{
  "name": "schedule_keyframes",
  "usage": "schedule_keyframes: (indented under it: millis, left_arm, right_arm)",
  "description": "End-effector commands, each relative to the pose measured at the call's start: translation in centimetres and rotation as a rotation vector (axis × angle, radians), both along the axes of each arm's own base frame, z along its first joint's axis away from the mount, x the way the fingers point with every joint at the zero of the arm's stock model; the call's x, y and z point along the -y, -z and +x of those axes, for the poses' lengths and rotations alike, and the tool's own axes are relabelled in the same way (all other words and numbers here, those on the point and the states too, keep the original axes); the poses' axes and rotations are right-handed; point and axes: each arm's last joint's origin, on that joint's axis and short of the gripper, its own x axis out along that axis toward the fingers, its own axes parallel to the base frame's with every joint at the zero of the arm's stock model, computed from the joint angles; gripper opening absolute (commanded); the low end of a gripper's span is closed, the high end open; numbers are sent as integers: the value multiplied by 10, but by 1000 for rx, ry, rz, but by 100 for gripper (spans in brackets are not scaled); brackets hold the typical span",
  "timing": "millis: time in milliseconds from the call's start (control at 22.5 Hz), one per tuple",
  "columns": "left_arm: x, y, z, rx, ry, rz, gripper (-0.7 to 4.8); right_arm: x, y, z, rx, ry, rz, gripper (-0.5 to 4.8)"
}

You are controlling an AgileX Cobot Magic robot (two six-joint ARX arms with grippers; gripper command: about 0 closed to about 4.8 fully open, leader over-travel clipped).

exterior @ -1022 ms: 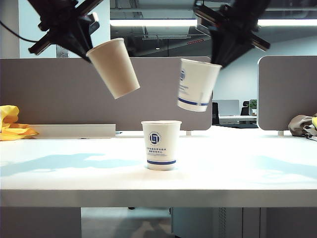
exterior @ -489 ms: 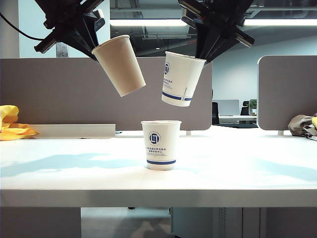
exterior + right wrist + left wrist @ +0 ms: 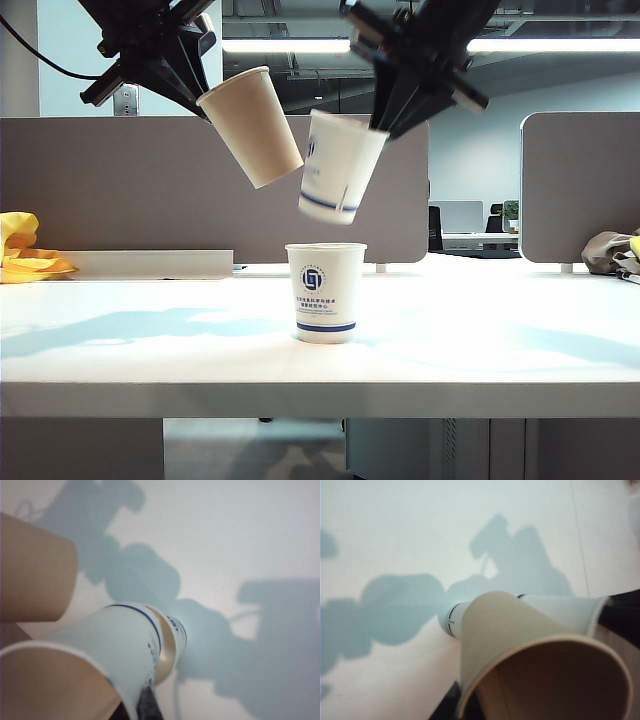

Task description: Pick up all the paper cups on the table one by one and stack them together.

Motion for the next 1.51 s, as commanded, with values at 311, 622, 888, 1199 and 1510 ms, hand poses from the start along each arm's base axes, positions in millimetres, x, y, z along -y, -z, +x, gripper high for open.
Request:
schedule_keyframes:
  millis: [311,622,888,1199,1510]
  left_arm:
    - [0,-4,-1,21,3,-11,-6]
    - [0,-4,-1,12,19,-38,-6]
    - [0,-4,-2,8,20,-38,-6]
    - [0,-4,-2,3,23,-44,-6]
    - [12,7,1,-41,53,-31,-6]
  right_arm:
    - [-8,12,5,-20,-8,-21,20]
    - [-10,24,9,-65,-9,-40,21]
    - [-11,32,12,-90,-10,-53,23]
    - [-12,31,14,-63,-12,-42,125]
    - [-10,26,14,-64,-3,-50,257]
